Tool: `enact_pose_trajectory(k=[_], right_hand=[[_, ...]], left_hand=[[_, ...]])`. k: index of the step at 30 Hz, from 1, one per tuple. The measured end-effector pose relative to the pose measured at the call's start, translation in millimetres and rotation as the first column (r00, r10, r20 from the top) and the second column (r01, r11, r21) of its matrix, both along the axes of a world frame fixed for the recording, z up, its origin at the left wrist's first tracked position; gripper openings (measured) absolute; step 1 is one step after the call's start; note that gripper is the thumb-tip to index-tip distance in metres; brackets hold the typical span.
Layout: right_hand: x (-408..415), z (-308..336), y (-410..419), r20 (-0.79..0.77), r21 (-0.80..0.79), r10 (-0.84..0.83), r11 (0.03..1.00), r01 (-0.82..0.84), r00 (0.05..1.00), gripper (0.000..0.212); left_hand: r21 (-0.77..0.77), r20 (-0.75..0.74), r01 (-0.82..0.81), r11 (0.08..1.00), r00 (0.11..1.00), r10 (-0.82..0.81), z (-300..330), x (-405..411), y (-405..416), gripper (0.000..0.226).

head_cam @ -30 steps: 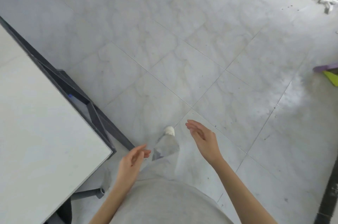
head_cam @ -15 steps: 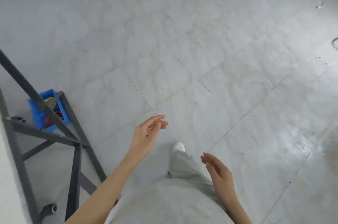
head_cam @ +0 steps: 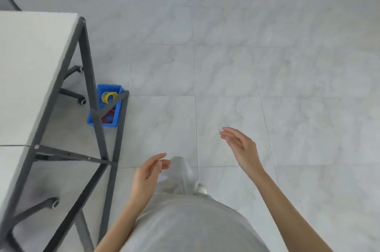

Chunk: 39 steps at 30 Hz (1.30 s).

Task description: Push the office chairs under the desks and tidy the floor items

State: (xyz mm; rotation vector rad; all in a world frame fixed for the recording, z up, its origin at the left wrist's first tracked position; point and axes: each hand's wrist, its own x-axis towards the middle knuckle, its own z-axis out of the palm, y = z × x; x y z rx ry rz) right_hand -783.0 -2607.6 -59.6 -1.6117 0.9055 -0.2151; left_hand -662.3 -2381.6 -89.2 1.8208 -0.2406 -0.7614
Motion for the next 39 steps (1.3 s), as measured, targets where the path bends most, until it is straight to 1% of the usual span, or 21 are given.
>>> enact_pose_trajectory(k=[2, 4, 8, 11, 14, 17, 20, 22, 24, 27, 30, 32, 36, 39], right_hand=[[52, -6, -41, 0.006, -0.013, 0.073, 0.997, -0.073, 0.997, 0.025], [100, -19, -76, 0.0, -0.02, 0.107, 0.994, -0.107, 0.994, 0.025], [180, -45, -134, -0.069, 0.009, 0.077, 0.997, -0.077, 0.995, 0.026], [225, -46, -168, -0.124, 0.035, 0.0, 0.999, 0.004, 0.992, 0.029], [271, -38, -208, -0.166, 0.084, -0.01, 0.996, 0.025, 0.986, 0.029], [321, -34, -256, -0.166, 0.085, -0.003, 0.996, 0.018, 0.986, 0.031], [383, -40, -313, -0.154, 0.097, -0.021, 0.995, 0.036, 0.988, 0.029], [434, -47, -355, -0.151, 0.097, 0.024, 0.995, -0.009, 0.988, 0.028], [493, -51, -400, -0.133, 0.103, 0.112, 0.99, -0.098, 0.985, 0.028], [593, -44, -467, -0.08, 0.105, 0.244, 0.966, -0.235, 0.966, 0.027], [698, -19, -522, -0.016, 0.076, 0.383, 0.922, -0.38, 0.924, 0.026], [759, -6, -545, 0.008, 0.048, 0.455, 0.889, -0.455, 0.891, 0.025], [869, -1, -575, 0.036, 0.033, 0.544, 0.838, -0.545, 0.838, 0.023], [936, -18, -590, 0.021, 0.042, 0.589, 0.807, -0.59, 0.808, 0.023]], left_hand=[[0.001, 0.007, -0.067, 0.998, 0.998, 0.067, -7, 31, -29, 0.031], [0.005, 0.014, -0.107, 0.994, 0.994, 0.107, -17, 70, -63, 0.03], [0.009, 0.027, -0.128, 0.992, 0.991, 0.128, -24, 175, -142, 0.031], [-0.007, 0.081, -0.071, 0.997, 0.994, 0.072, -5, 264, -206, 0.033], [0.013, 0.123, 0.011, 1.0, 0.992, -0.013, 17, 345, -270, 0.034], [-0.017, 0.122, 0.027, 0.999, 0.992, -0.025, 29, 415, -334, 0.034], [-0.018, 0.118, 0.004, 1.0, 0.993, -0.002, 25, 475, -389, 0.035], [-0.019, 0.101, -0.037, 0.999, 0.994, 0.039, 15, 510, -420, 0.036], [-0.008, 0.07, -0.106, 0.994, 0.992, 0.106, 6, 541, -447, 0.036], [0.015, 0.027, -0.275, 0.961, 0.961, 0.275, -3, 578, -477, 0.034], [0.023, -0.009, -0.457, 0.889, 0.889, 0.457, -1, 611, -502, 0.032], [0.026, -0.03, -0.546, 0.838, 0.837, 0.546, 5, 632, -515, 0.03], [0.012, -0.047, -0.667, 0.745, 0.744, 0.667, 3, 693, -544, 0.027], [-0.008, -0.063, -0.735, 0.678, 0.677, 0.733, -8, 762, -565, 0.026]])
